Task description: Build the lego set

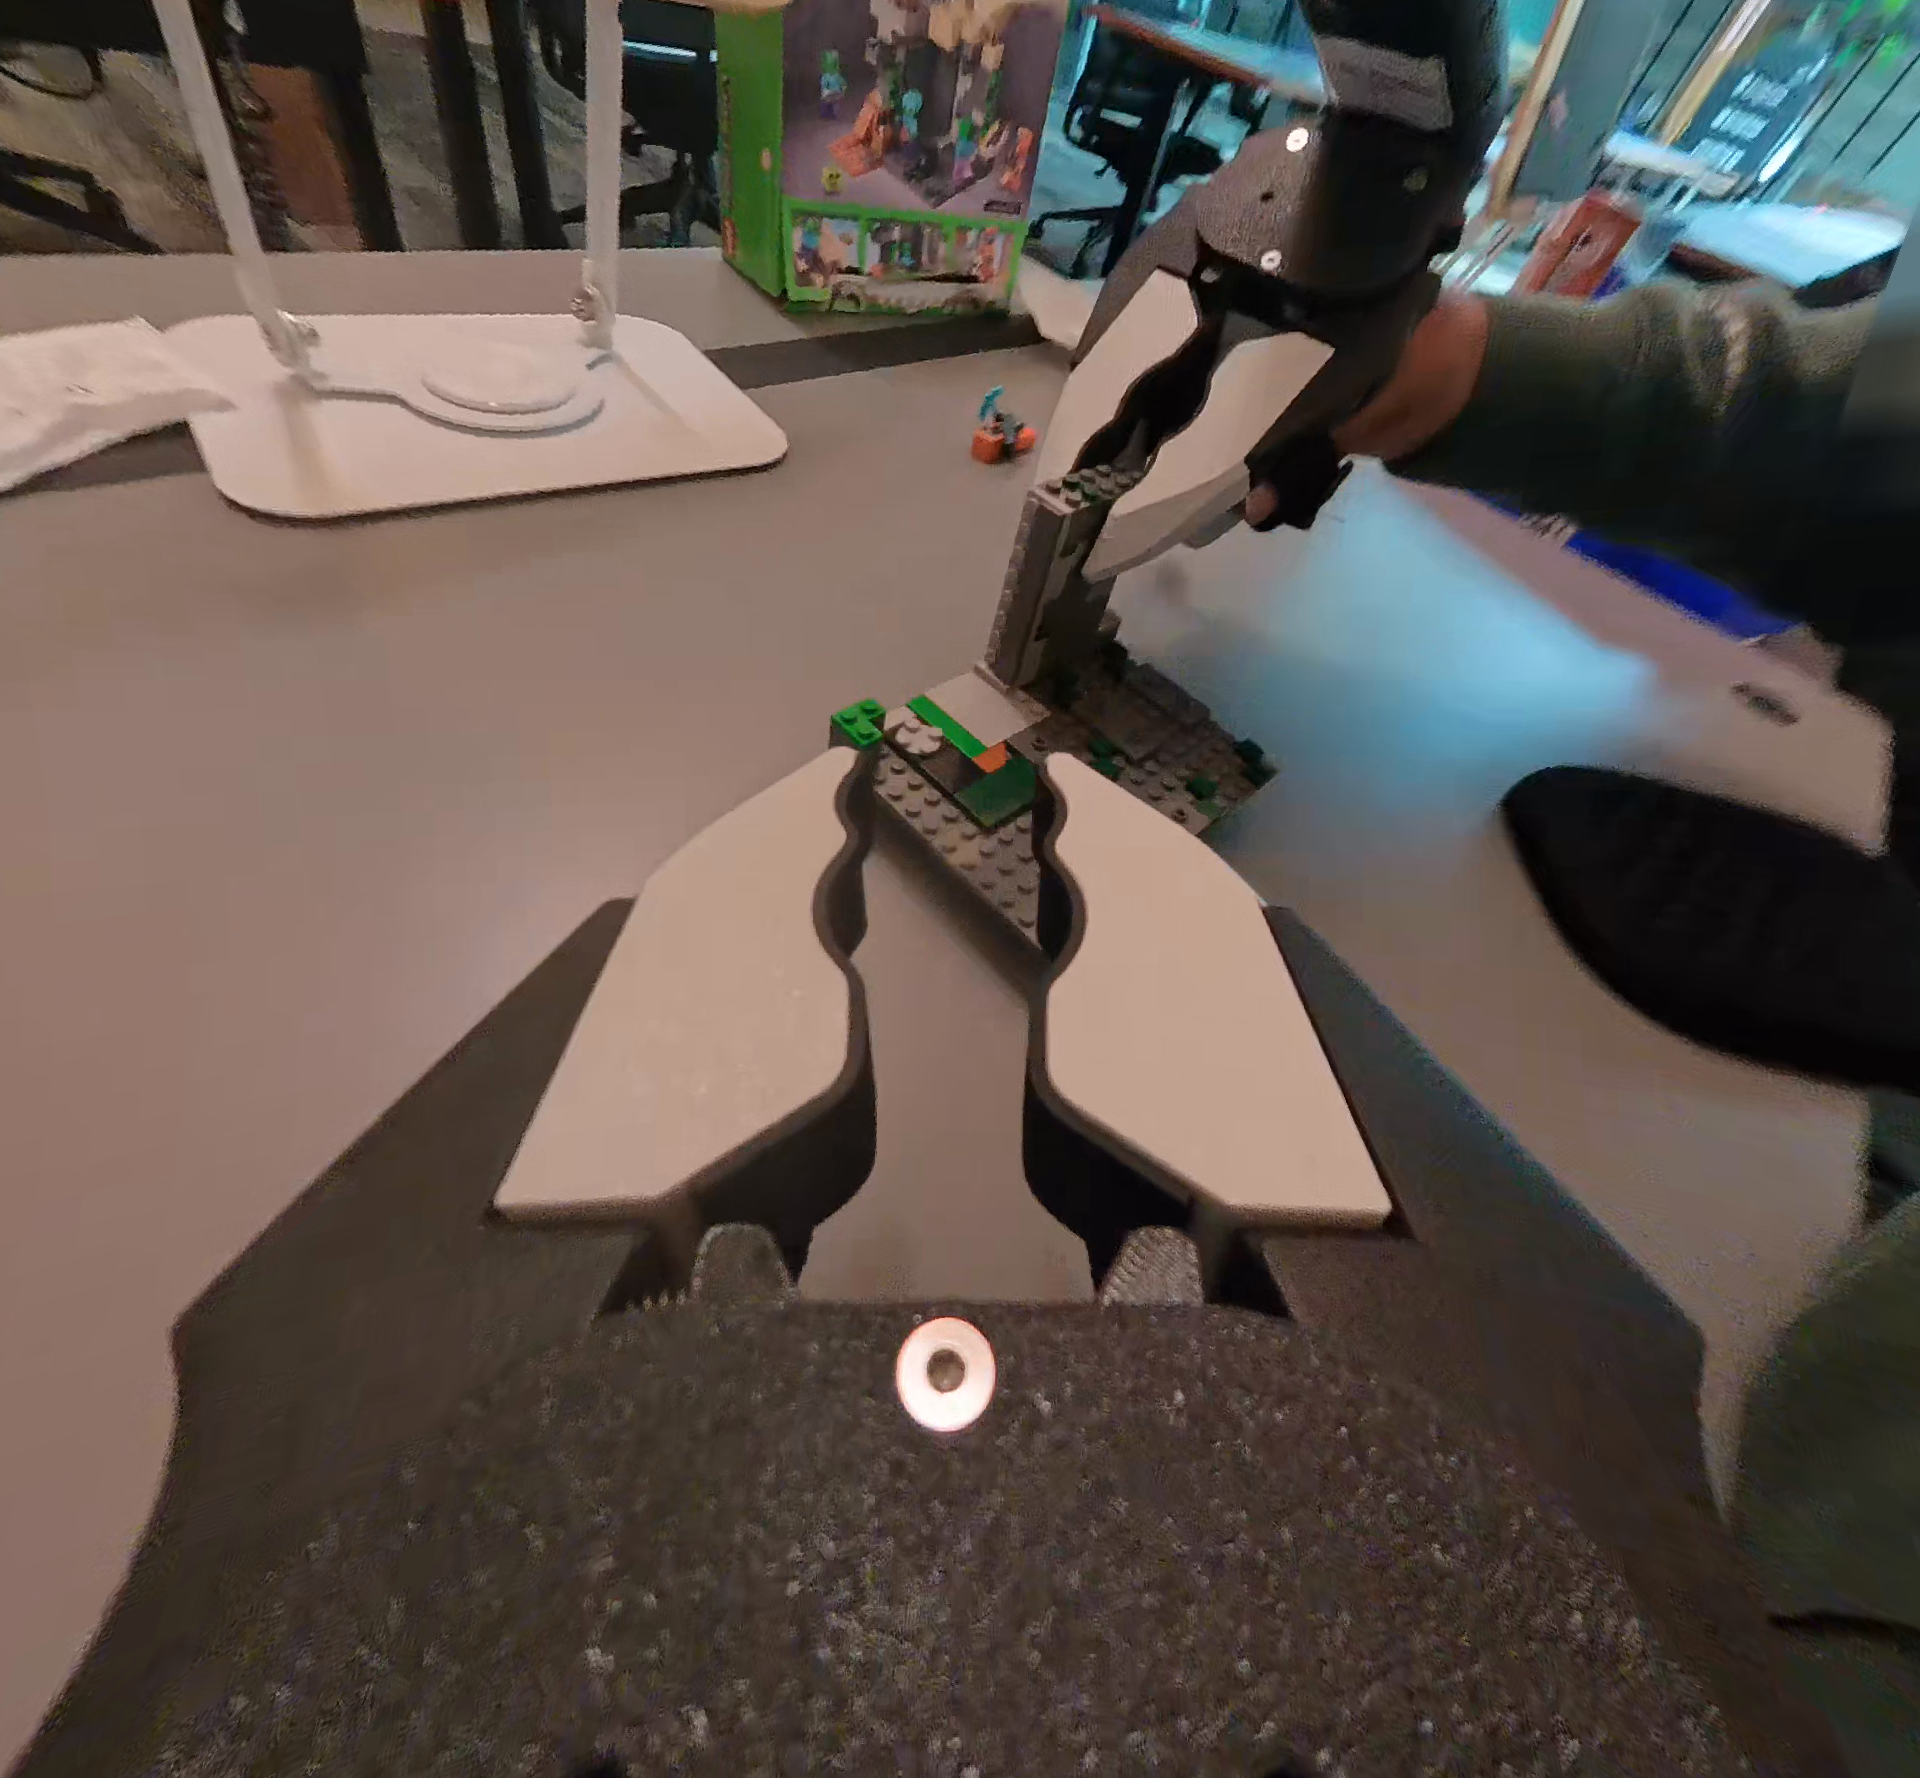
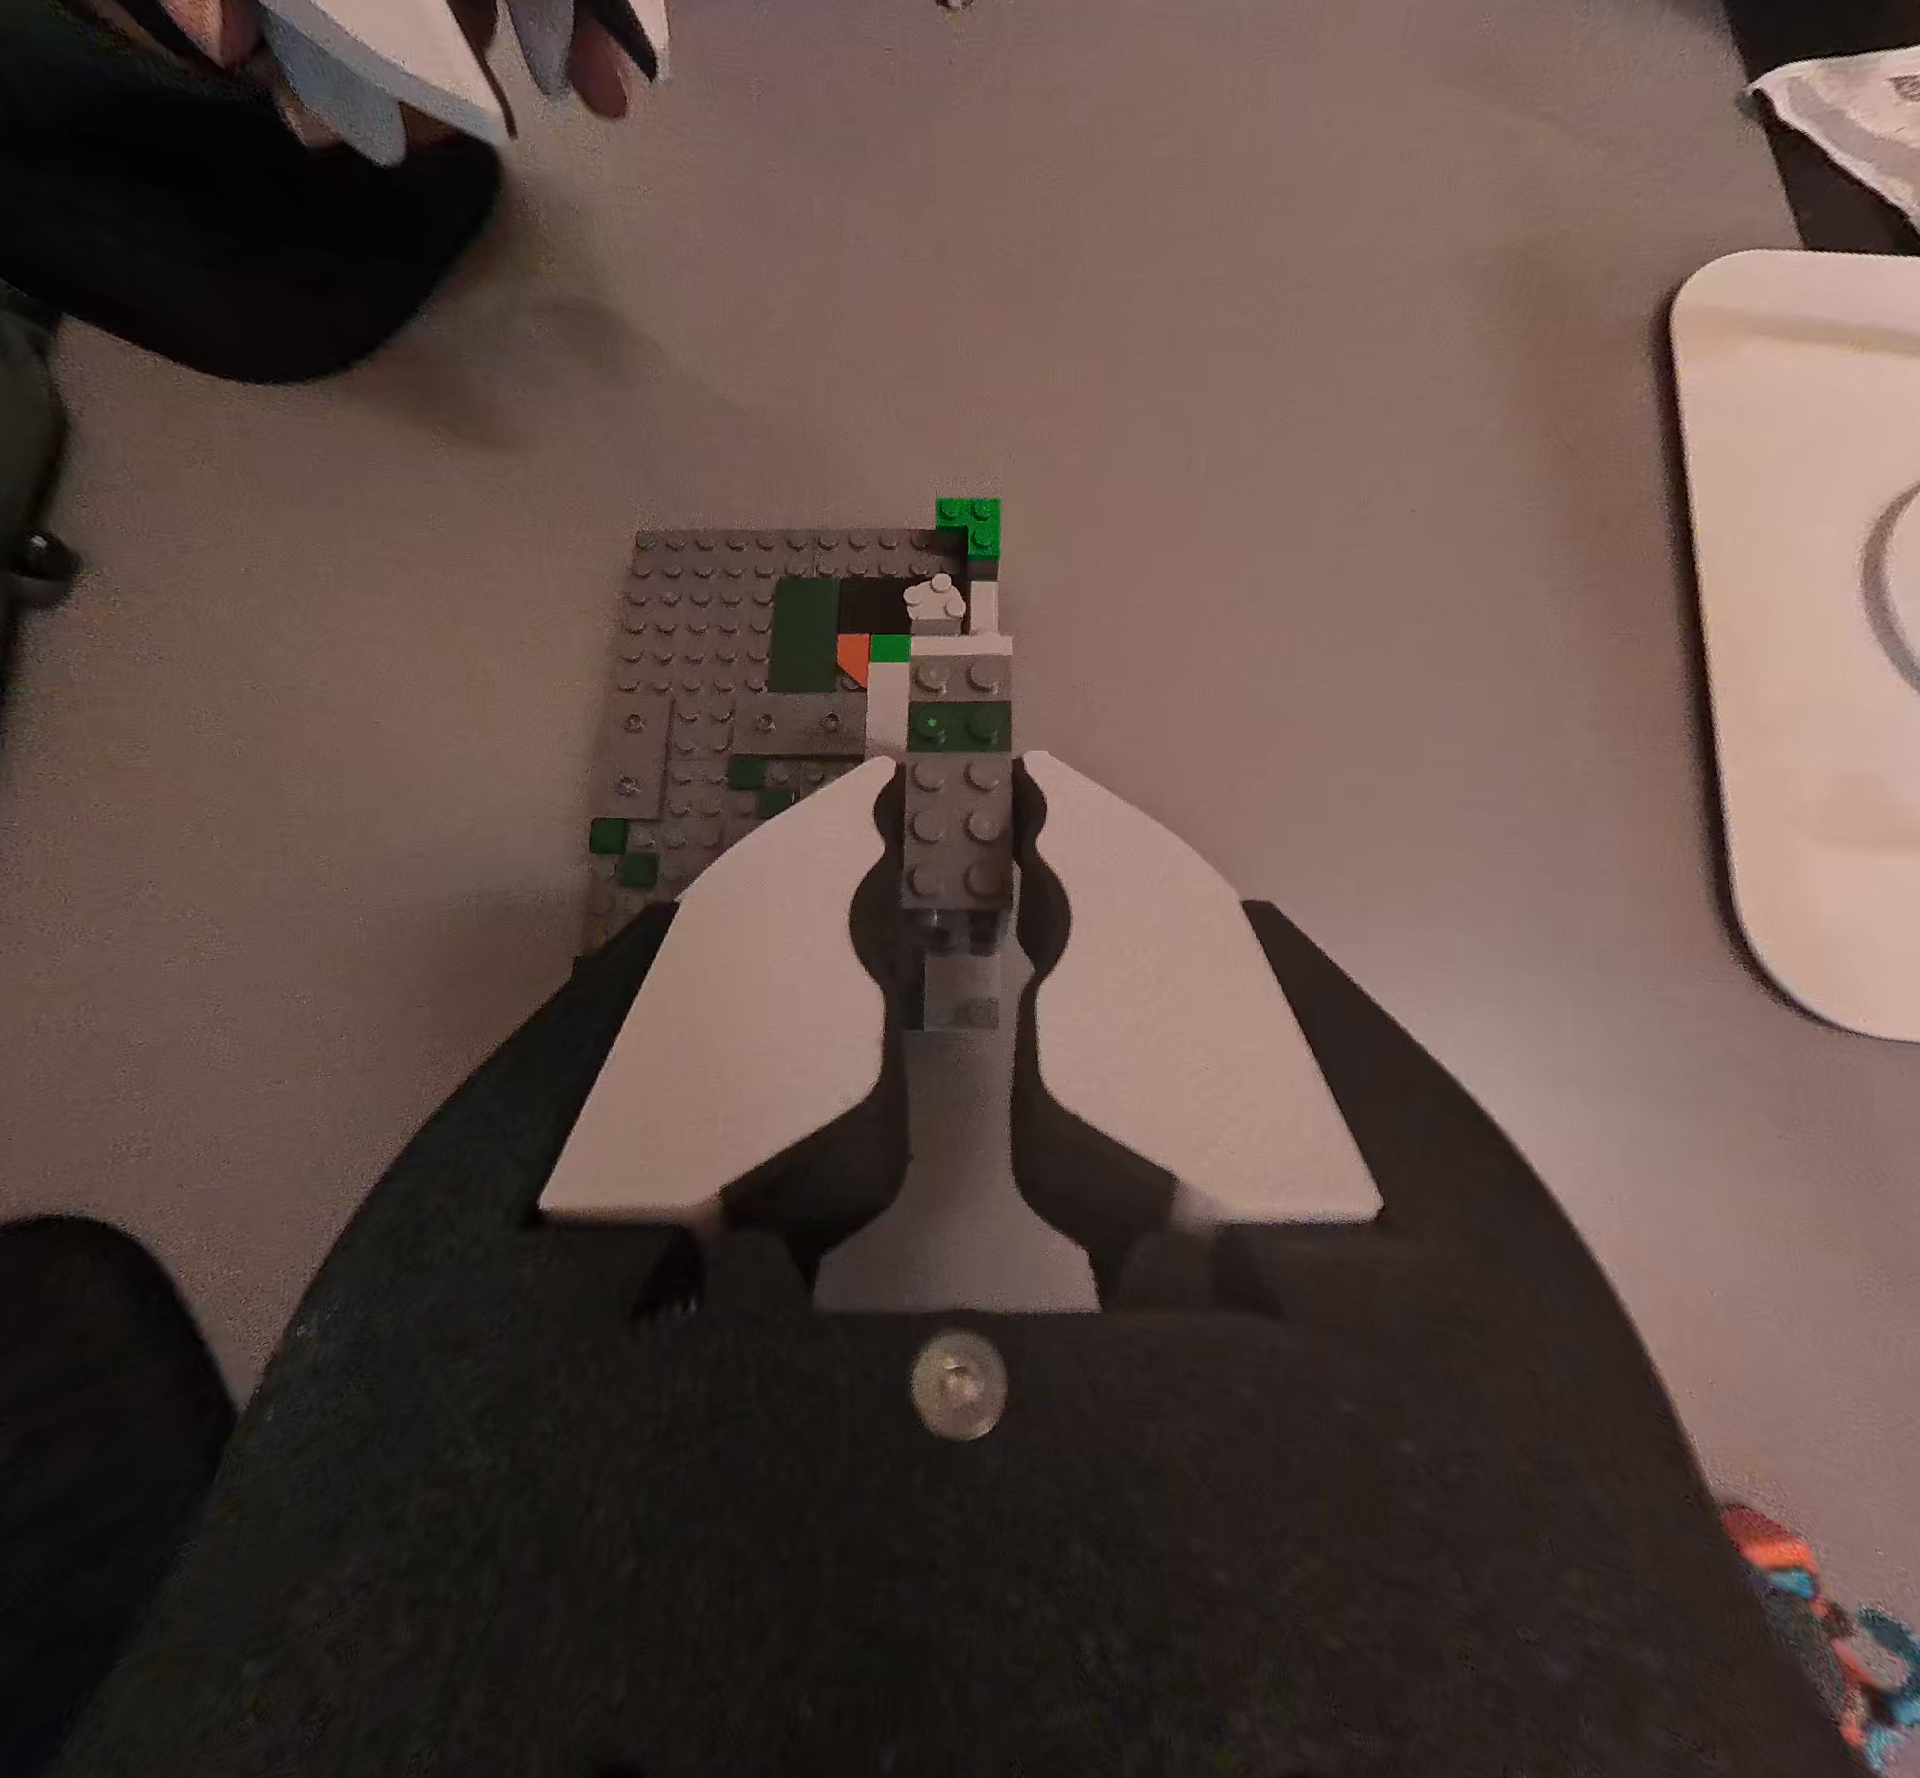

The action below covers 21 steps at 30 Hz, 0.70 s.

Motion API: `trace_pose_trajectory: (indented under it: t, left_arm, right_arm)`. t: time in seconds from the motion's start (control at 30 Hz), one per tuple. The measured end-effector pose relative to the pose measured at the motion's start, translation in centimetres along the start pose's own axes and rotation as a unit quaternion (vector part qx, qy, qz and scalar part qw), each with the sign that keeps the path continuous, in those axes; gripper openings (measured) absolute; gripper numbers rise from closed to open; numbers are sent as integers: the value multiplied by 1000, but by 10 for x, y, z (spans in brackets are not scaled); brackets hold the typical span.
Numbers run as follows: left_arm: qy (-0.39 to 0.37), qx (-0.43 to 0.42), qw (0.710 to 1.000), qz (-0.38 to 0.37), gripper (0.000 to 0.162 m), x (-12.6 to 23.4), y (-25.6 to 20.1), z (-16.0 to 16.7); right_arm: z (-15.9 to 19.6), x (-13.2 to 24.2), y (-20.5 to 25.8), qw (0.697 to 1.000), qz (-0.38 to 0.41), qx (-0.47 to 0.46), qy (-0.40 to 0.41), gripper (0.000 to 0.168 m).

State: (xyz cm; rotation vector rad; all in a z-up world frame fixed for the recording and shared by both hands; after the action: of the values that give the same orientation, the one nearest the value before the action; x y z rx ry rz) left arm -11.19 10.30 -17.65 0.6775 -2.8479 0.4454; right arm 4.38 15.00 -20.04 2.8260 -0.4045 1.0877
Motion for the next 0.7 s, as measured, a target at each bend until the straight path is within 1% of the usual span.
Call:
trace_pose_trajectory:
  t: [0.07,0.17,0.43,0.5,0.6,0.63,0.7]
  left_arm:
    - [15,-26,999,-16,24,-2,8,1]
    - [36,-19,999,-11,18,-9,14,3]
    - [64,-38,997,-12,17,-33,20,5]
    - [67,-40,997,-13,17,-37,20,5]
    - [75,-43,996,-17,15,-40,21,6]
    - [76,-48,996,-21,15,-41,22,6]
    - [77,-62,995,-32,13,-43,26,4]
  right_arm:
    - [2,-7,-5,1000,3,12,9,17]
    - [9,-15,-9,999,9,28,17,17]
    - [10,-15,-15,998,21,60,10,18]
    - [8,-15,-17,997,37,72,9,19]
    - [-2,-8,-21,995,76,70,-13,31]
    - [-7,-3,-23,993,95,68,-19,35]
    - [-16,10,-28,986,151,64,-25,36]
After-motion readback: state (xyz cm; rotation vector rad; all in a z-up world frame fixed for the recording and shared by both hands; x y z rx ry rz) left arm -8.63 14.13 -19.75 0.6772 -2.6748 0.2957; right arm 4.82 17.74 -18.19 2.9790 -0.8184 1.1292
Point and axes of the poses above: each gripper's, where its closed fingertips meet, x back along the fingers, z out of its underside, y = z × x across the jaws, the point moved 2 cm from there along x, back along the fingers, and after that the axes turned 6 degrees about z, right-handed, at the moved point
